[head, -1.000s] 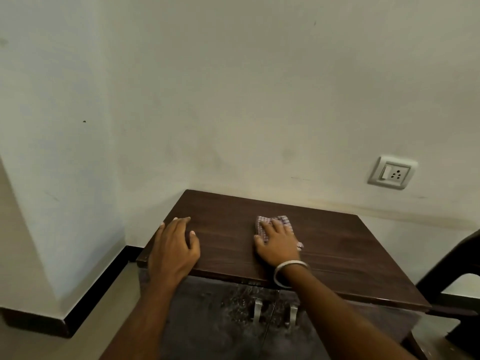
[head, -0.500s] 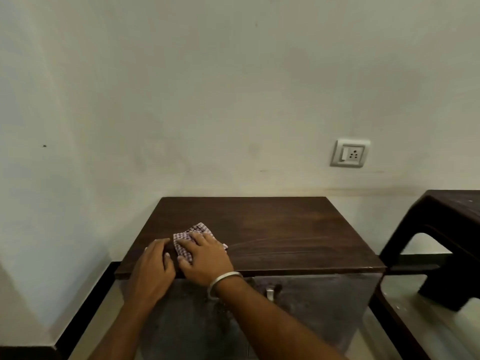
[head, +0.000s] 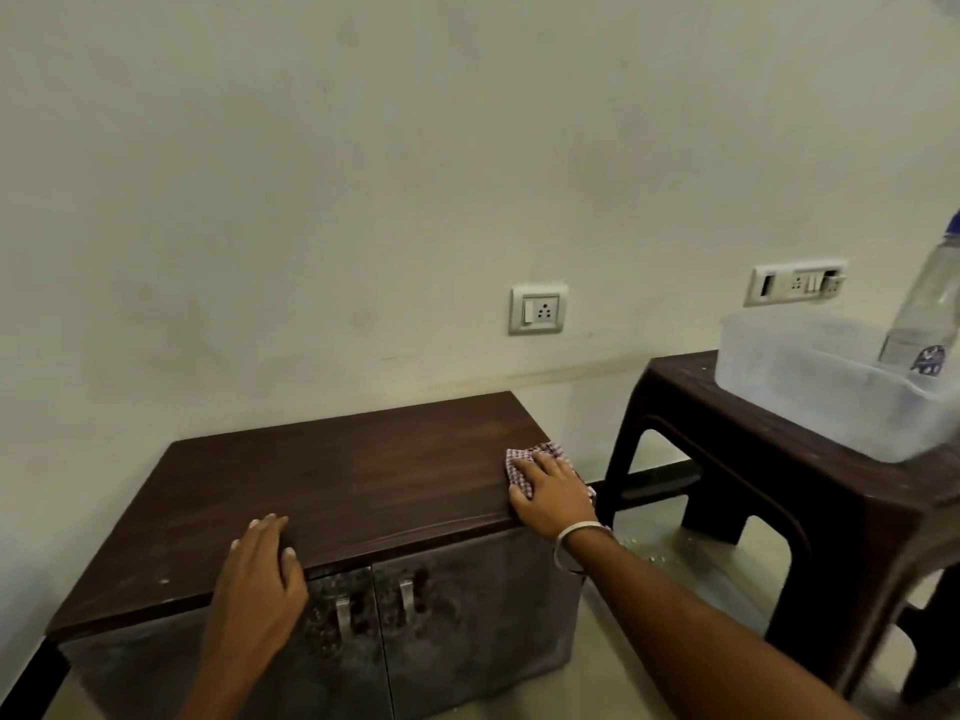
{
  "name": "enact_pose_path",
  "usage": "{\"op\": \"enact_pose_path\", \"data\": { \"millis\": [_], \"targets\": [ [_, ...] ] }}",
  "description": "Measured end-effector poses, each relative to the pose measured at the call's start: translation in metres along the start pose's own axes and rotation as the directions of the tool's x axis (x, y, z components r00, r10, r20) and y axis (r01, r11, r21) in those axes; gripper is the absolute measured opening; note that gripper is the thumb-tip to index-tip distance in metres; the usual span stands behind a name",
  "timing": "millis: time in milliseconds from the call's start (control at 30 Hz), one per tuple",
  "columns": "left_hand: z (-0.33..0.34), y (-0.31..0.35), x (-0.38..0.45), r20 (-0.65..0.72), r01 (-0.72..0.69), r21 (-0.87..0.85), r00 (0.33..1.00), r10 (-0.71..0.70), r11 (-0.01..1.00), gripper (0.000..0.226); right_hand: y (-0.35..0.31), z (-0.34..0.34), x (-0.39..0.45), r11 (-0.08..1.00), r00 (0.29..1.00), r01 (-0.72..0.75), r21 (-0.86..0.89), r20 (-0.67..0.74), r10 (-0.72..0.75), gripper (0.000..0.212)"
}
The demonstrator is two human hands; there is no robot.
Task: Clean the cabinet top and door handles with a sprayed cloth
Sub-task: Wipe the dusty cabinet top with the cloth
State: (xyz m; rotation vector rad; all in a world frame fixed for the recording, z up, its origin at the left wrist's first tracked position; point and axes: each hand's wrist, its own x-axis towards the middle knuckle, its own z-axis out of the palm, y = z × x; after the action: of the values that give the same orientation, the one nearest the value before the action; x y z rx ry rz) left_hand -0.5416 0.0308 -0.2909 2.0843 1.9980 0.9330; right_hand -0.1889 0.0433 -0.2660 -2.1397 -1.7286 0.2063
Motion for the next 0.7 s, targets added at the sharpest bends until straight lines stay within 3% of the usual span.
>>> {"op": "enact_pose_path", "data": {
  "millis": [267,500,700],
  "targets": [
    [-0.008,0.009,-0.015,0.007,-0.004,-0.005,1.000,0.004,1.000,0.044,-0.001,-0.004,-0.008,0.994,0.995,-0.081,-0.068,0.045,0.084,0.073],
    [-0.029,-0.014,-0.032,-0.091,0.089,0.055,0.992,-0.084,0.994,0.051,-0.082,0.029,-0.034,0.987,0.983,0.162,-0.011,0.093,-0.160,0.063],
    [-0.043,-0.036,-0.043,-0.166,0.201,0.052,0.968,-0.190,0.978,0.056,-0.172,0.065,-0.070,0.923,0.907,0.385,0.016,0.181,-0.381,0.079]
  ]
}}
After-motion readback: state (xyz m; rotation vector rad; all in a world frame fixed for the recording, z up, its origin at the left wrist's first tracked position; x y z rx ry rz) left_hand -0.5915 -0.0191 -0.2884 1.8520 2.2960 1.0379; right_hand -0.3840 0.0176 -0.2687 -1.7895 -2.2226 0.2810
